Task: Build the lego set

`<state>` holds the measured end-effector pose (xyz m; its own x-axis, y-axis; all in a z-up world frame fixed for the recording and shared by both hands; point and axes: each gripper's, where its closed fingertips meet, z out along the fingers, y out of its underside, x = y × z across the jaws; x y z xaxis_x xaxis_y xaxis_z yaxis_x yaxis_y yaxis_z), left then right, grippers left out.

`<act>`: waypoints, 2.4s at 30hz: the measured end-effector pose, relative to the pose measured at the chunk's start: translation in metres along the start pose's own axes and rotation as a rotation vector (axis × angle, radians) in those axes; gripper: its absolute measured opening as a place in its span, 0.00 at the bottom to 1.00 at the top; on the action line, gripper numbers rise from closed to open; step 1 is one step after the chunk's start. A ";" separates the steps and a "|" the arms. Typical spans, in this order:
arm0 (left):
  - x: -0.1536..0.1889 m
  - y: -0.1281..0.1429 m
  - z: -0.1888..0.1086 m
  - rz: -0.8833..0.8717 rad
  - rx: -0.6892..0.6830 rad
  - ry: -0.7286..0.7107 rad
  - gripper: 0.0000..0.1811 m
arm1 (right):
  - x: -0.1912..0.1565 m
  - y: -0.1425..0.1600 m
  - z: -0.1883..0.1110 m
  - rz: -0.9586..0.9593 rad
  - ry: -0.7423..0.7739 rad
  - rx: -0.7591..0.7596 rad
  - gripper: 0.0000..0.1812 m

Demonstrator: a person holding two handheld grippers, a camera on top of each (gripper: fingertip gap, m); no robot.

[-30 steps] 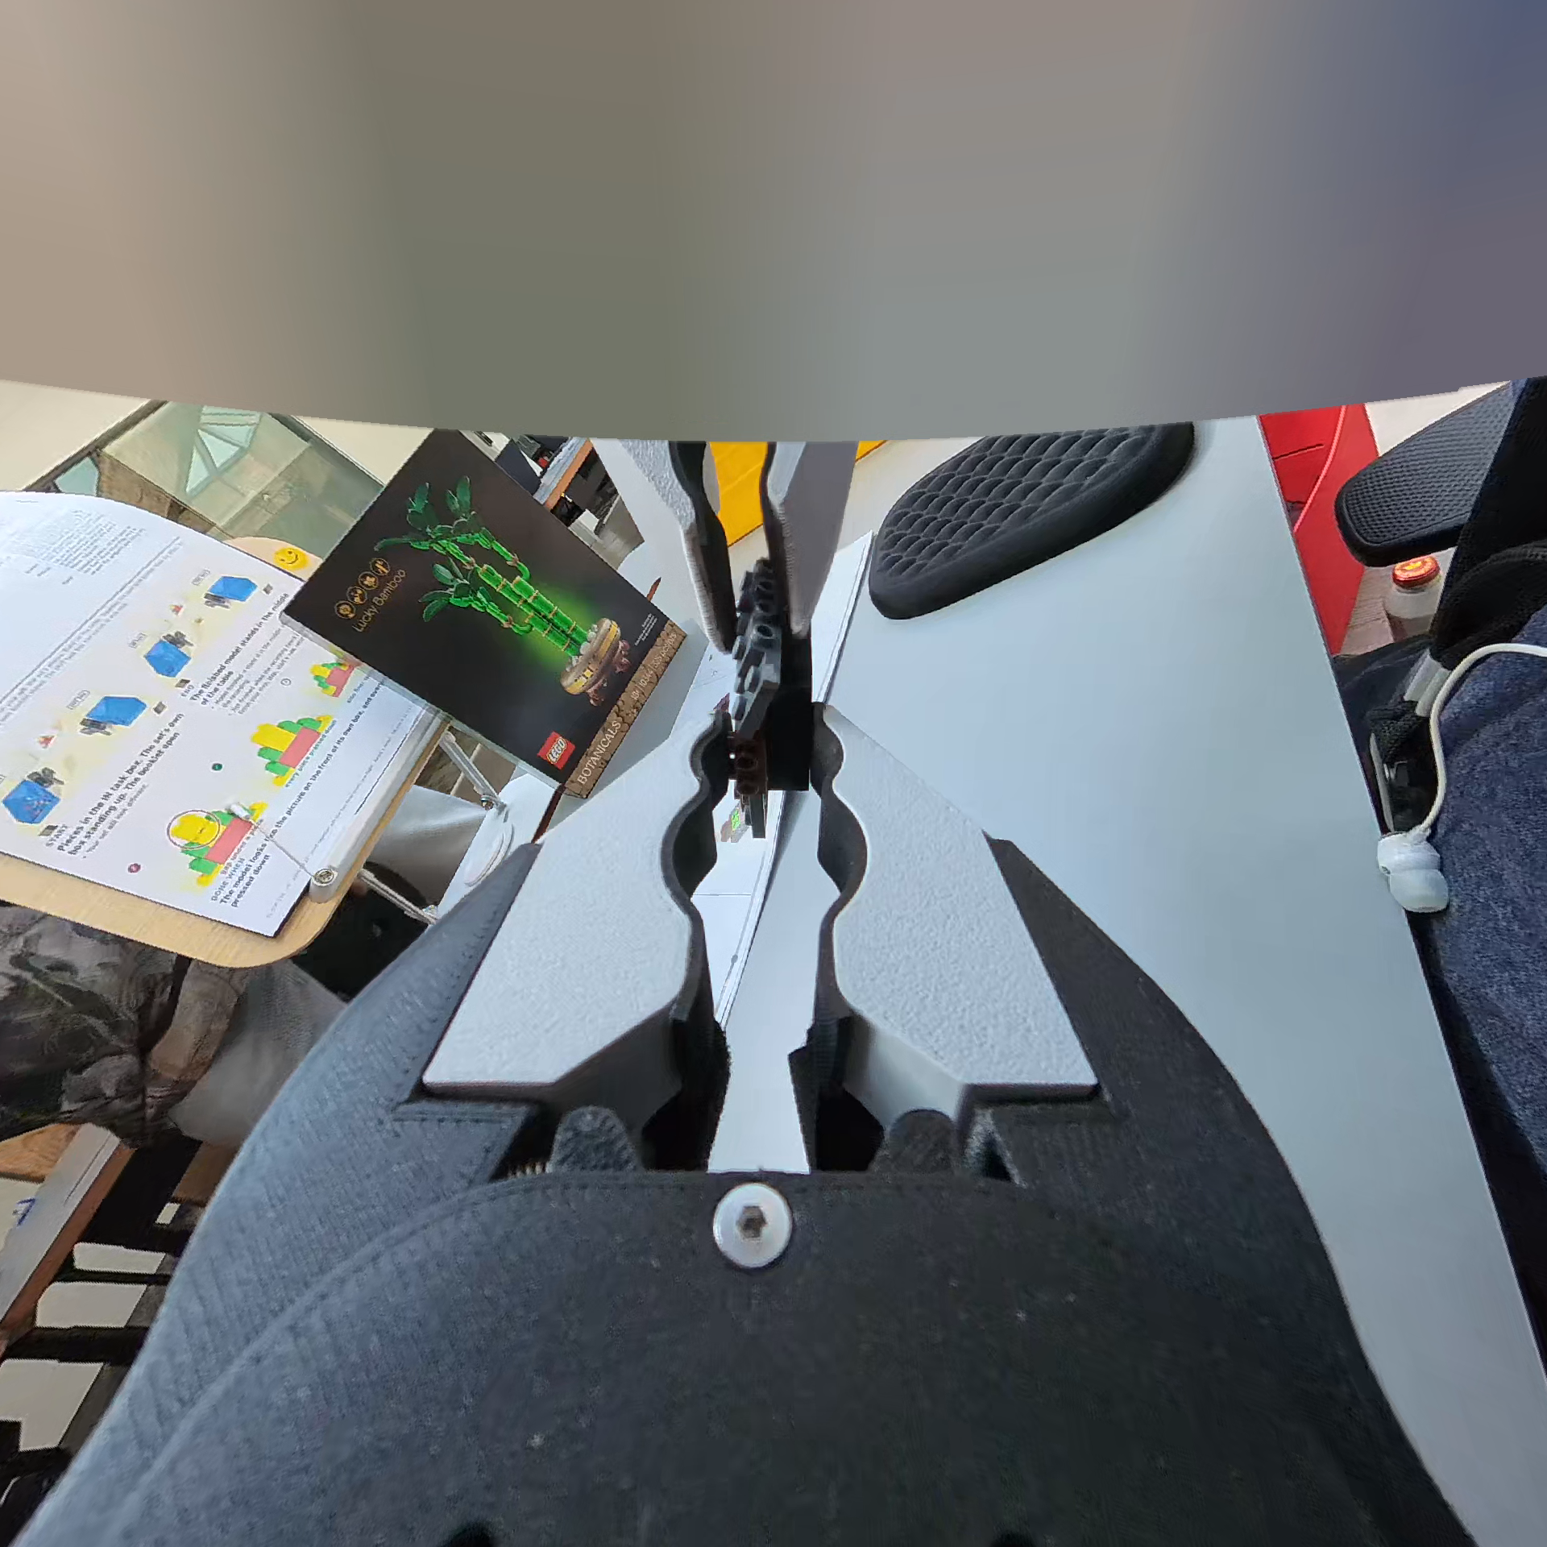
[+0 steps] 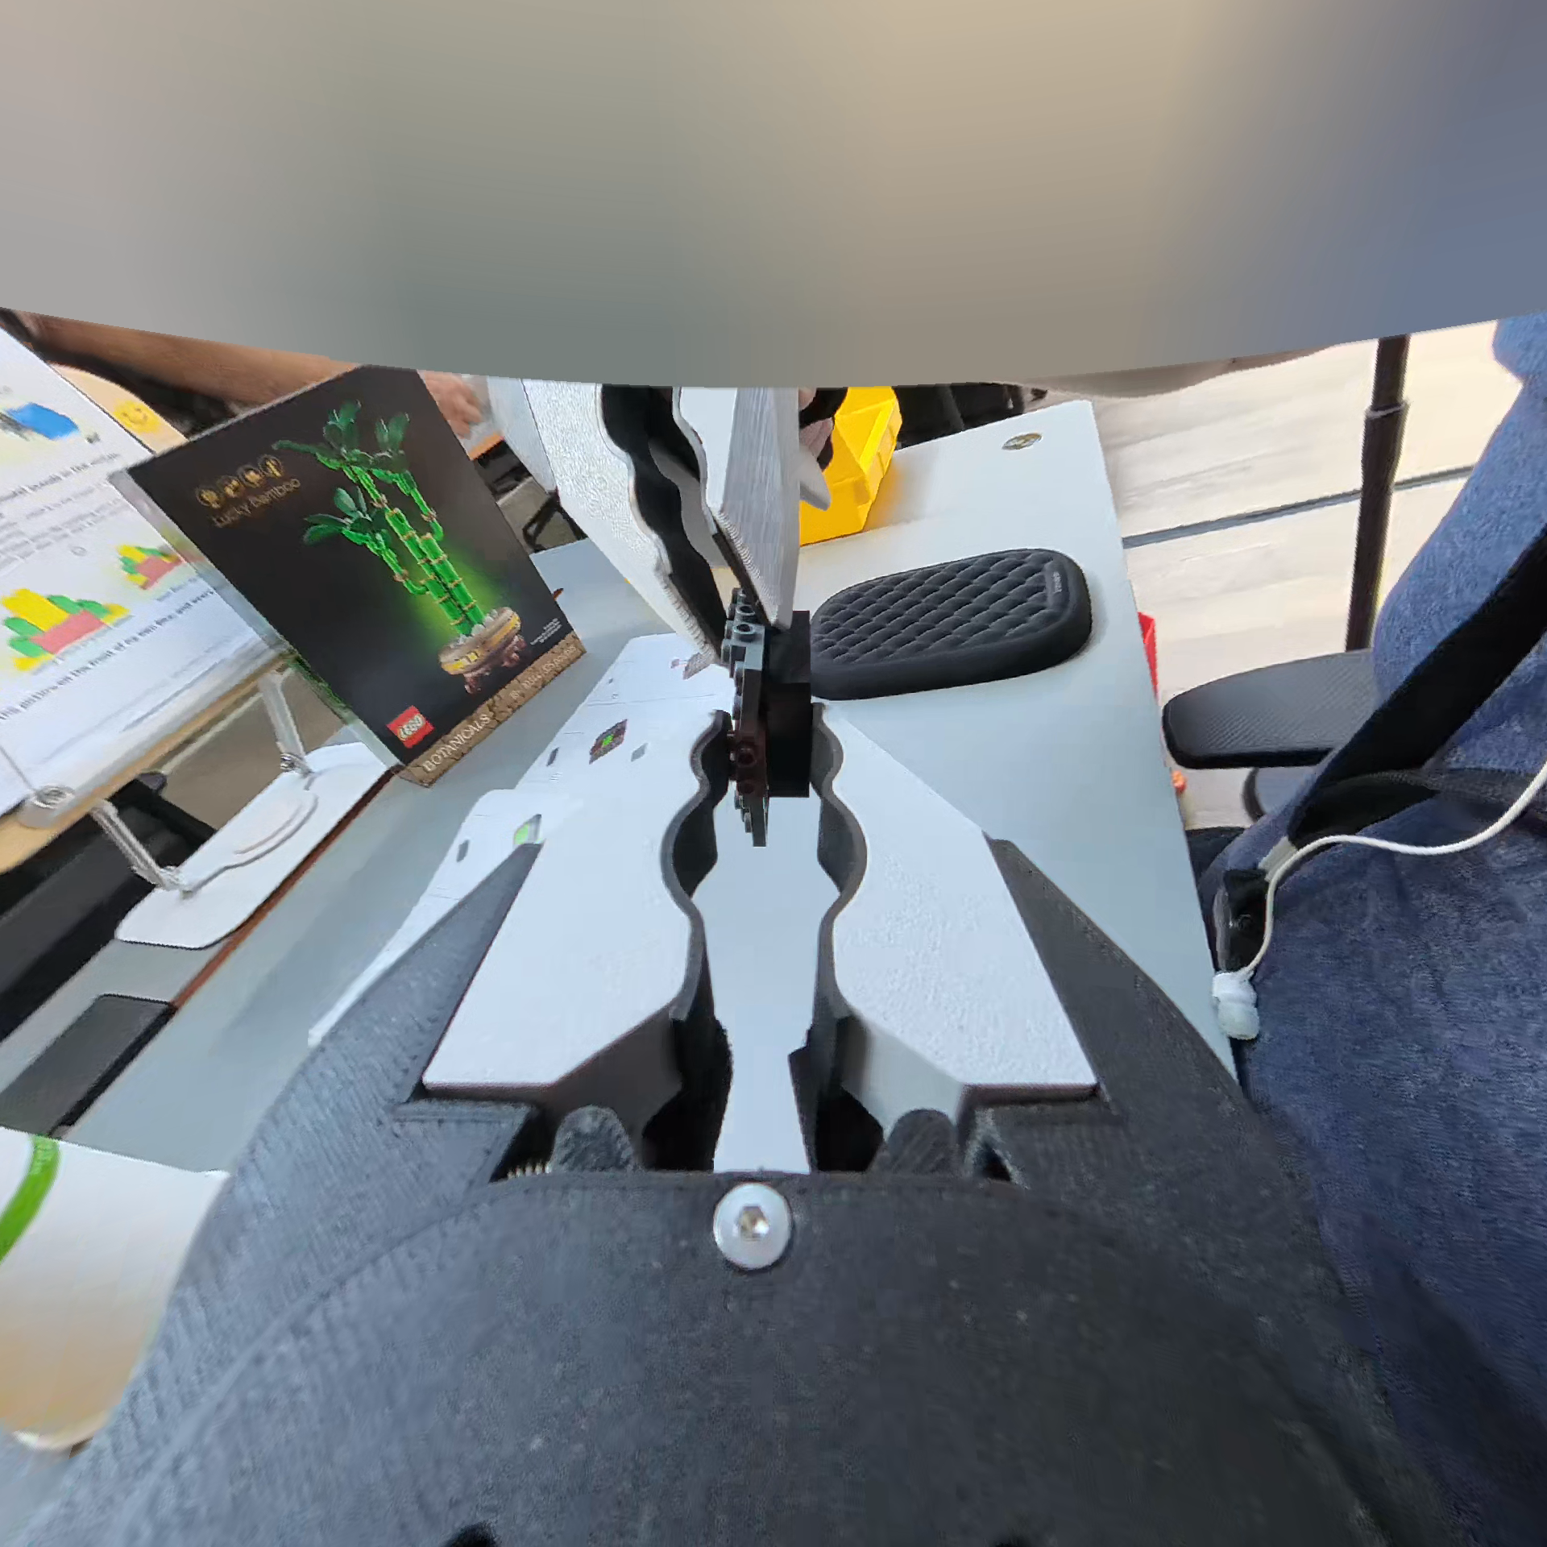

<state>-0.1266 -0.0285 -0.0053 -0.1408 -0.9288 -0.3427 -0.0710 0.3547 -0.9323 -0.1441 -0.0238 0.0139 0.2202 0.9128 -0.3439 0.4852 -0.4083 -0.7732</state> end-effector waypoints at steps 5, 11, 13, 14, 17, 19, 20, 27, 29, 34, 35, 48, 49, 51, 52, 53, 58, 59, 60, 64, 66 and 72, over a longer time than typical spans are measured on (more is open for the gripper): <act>-0.007 0.002 0.001 -0.118 0.011 0.019 0.09 | 0.010 -0.002 -0.002 0.117 -0.094 0.014 0.04; -0.011 0.006 0.001 -0.203 0.008 0.035 0.09 | 0.015 -0.002 -0.001 0.148 -0.125 -0.003 0.05; -0.011 0.006 0.000 -0.217 0.008 0.038 0.09 | 0.015 -0.003 -0.001 0.131 -0.132 -0.003 0.05; -0.011 0.006 0.000 -0.215 0.004 0.039 0.09 | 0.015 -0.002 -0.002 0.118 -0.135 -0.010 0.05; -0.009 0.004 0.001 -0.201 -0.003 0.034 0.09 | 0.012 -0.001 -0.002 0.081 -0.147 -0.011 0.05; -0.009 0.004 0.001 -0.191 -0.010 0.027 0.09 | 0.012 -0.002 -0.003 0.058 -0.139 -0.007 0.05; -0.009 0.003 0.000 -0.186 -0.012 0.025 0.09 | 0.011 -0.002 -0.003 0.047 -0.136 -0.010 0.05; -0.011 0.002 -0.001 -0.173 -0.010 0.010 0.09 | 0.012 -0.003 -0.004 0.041 -0.115 -0.033 0.05; -0.011 0.002 -0.001 -0.165 -0.015 0.010 0.09 | 0.012 -0.002 -0.004 0.085 -0.126 -0.055 0.05; -0.010 0.000 -0.002 -0.150 -0.003 0.009 0.09 | 0.011 -0.005 -0.003 0.209 -0.191 -0.046 0.05; -0.010 0.000 -0.002 -0.155 0.000 0.012 0.09 | 0.011 -0.005 -0.003 0.234 -0.206 -0.043 0.05; -0.014 -0.002 -0.004 -0.193 0.027 0.014 0.09 | 0.004 -0.008 -0.007 0.086 -0.206 -0.021 0.15; -0.014 -0.001 -0.004 -0.202 0.028 0.017 0.09 | 0.004 -0.007 -0.007 0.060 -0.186 -0.031 0.15; -0.012 -0.001 -0.004 -0.208 0.031 0.025 0.09 | 0.006 -0.006 -0.006 0.027 -0.145 -0.049 0.12; -0.012 -0.001 -0.003 -0.206 0.032 0.026 0.09 | 0.007 -0.006 -0.005 0.020 -0.131 -0.055 0.10; -0.011 -0.001 -0.003 -0.199 0.031 0.025 0.09 | 0.007 -0.005 -0.005 0.017 -0.123 -0.060 0.08; -0.010 -0.002 -0.001 -0.187 0.029 0.027 0.09 | 0.008 -0.002 -0.005 -0.005 -0.098 -0.081 0.07; -0.010 -0.002 -0.001 -0.188 0.030 0.027 0.09 | 0.009 -0.002 -0.005 -0.012 -0.089 -0.084 0.06; -0.010 -0.002 -0.001 -0.188 0.026 0.029 0.09 | 0.009 -0.002 -0.005 -0.008 -0.084 -0.090 0.05; -0.010 -0.001 0.000 -0.178 0.021 0.019 0.09 | 0.010 -0.003 -0.005 0.021 -0.084 -0.095 0.05; -0.010 -0.002 -0.001 -0.181 0.027 0.020 0.09 | 0.010 -0.003 -0.005 0.065 -0.100 -0.093 0.05; -0.011 -0.005 -0.003 -0.207 0.050 0.024 0.09 | 0.009 -0.006 -0.005 0.128 -0.130 -0.091 0.05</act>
<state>-0.1271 -0.0192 0.0032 -0.1516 -0.9784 -0.1408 -0.0520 0.1502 -0.9873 -0.1409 -0.0131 0.0185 0.1768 0.8437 -0.5069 0.5356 -0.5146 -0.6696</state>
